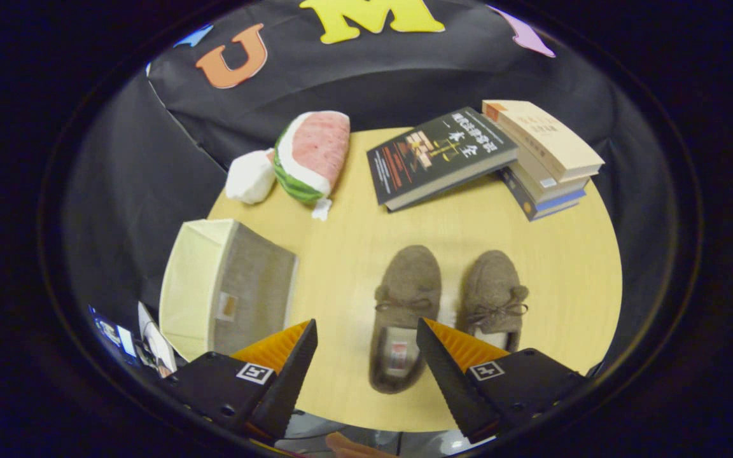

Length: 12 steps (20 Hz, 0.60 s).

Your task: Open the storage box then place both shoes into the box .Put the left shoe in first, then the right shoe, with the right side of both shoes facing outward in a uniform manner.

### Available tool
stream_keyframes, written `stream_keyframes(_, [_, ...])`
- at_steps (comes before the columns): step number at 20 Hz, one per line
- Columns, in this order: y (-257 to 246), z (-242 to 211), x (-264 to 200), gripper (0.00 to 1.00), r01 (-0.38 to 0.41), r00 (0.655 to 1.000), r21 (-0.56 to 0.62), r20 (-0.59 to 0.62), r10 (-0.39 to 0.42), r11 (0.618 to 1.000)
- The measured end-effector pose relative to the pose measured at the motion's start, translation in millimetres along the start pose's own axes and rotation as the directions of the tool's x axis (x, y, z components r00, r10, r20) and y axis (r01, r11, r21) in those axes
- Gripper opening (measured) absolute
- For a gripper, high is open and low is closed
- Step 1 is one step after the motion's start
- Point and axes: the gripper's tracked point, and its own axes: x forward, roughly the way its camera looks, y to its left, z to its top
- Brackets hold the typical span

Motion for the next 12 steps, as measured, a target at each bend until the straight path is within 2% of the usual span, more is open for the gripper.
stream_keyframes(5, [-37.3, -35.2, 32.8, 0.95, 0.068, 0.994, -0.03, -0.086, -0.07, 0.997])
stream_keyframes(8, [-59.3, -41.3, 51.4, 0.92, 0.139, 0.983, -0.004, -0.117, -0.139, 0.99])
stream_keyframes(12, [-67.1, -44.3, 66.8, 0.86, 0.15, 0.979, 0.036, -0.143, -0.144, 0.988])
